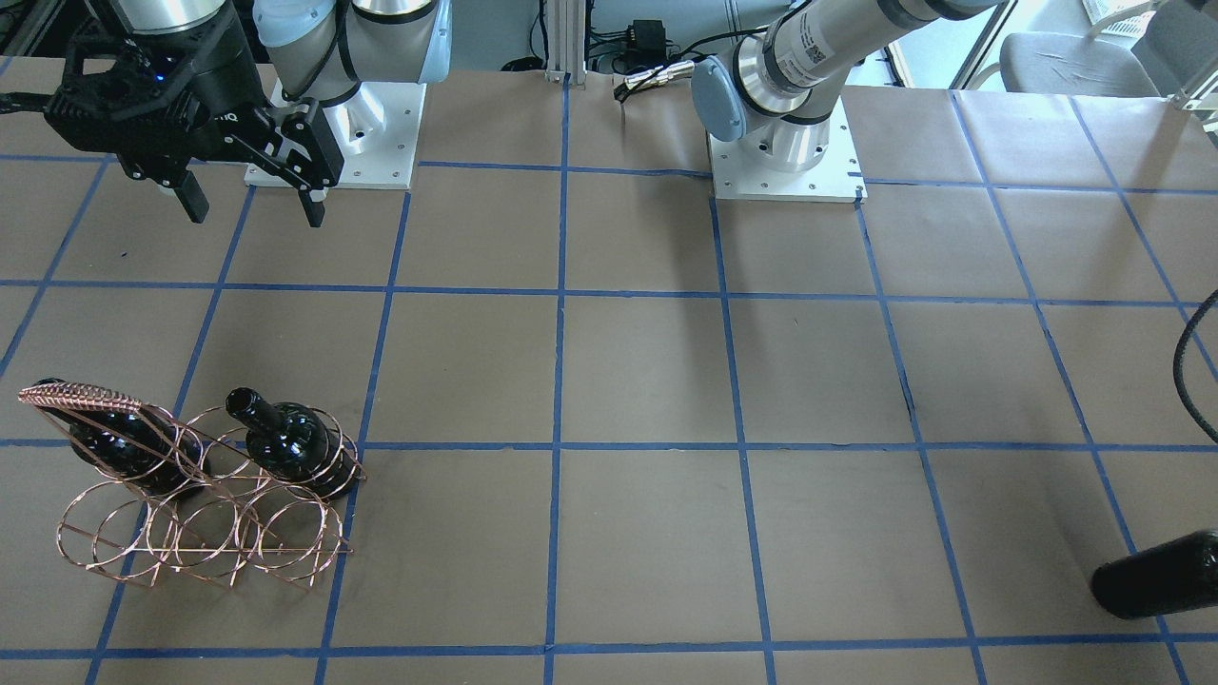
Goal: Place wine into wine basket
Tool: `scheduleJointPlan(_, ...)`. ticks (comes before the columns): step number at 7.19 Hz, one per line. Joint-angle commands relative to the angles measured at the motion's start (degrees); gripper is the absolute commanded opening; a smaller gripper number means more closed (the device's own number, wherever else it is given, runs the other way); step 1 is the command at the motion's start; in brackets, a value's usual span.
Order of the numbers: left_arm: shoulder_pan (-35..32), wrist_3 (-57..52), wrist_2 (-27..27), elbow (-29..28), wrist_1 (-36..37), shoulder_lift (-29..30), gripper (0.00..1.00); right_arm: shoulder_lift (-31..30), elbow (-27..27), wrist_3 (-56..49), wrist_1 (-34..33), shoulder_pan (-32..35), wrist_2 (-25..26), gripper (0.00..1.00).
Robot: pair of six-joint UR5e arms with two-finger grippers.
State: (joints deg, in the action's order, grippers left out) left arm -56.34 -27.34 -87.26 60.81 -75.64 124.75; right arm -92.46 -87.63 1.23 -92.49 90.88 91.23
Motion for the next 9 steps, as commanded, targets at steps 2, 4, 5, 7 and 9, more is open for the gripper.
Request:
scheduleJointPlan(2, 0.0, 0.0, 0.9, -0.1, 1.8, 1.0, 0.96, 0.0, 0.0, 0.0, 0.0, 0.0, 0.0, 1.00)
scheduleJointPlan(4, -0.1, -0.1, 0.9, 0.1, 1.8, 1.2, 0.77, 0.0, 0.0, 0.0, 0.0, 0.0, 0.0, 1.00)
scheduleJointPlan(5, -0.1, -0.1, 0.9, 0.2, 1.8, 1.2, 0.55, 0.0, 0.0, 0.0, 0.0, 0.0, 0.0, 1.00)
scheduleJointPlan(7, -0.1, -0.3, 0.9, 0.2, 1.8, 1.2, 0.55, 0.0, 0.0, 0.0, 0.0, 0.0, 0.0, 1.00)
scheduleJointPlan(9, -0.1, -0.5, 0.9, 0.2, 1.8, 1.2, 0.48, 0.0, 0.0, 0.0, -0.1, 0.0, 0.0, 1.00)
